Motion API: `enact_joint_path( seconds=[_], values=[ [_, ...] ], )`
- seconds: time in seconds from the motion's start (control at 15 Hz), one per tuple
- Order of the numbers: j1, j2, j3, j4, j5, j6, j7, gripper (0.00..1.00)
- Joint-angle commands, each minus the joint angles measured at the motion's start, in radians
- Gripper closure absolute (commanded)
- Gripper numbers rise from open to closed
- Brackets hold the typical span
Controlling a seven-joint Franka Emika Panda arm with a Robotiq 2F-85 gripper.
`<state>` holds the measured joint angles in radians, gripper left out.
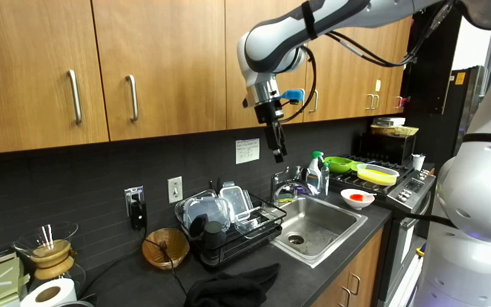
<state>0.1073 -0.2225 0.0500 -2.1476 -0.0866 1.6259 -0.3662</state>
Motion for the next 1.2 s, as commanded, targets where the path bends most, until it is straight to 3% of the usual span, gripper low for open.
enact_joint_path(
  seconds=[0.0, 0.4, 0.73, 1.13],
  values=[
    [0.012, 0.055, -0.004, 0.03, 0.02, -0.004, -0.106, 0.0],
    [0.021, 0.154, 0.009, 0.057, 0.05, -0.008, -0.241, 0.0],
    [0.023, 0.209, 0.042, 0.088, 0.038, 0.054, -0.269, 0.0],
    [0.026, 0.241, 0.076, 0.075, -0.01, 0.386, -0.12, 0.0]
  ],
)
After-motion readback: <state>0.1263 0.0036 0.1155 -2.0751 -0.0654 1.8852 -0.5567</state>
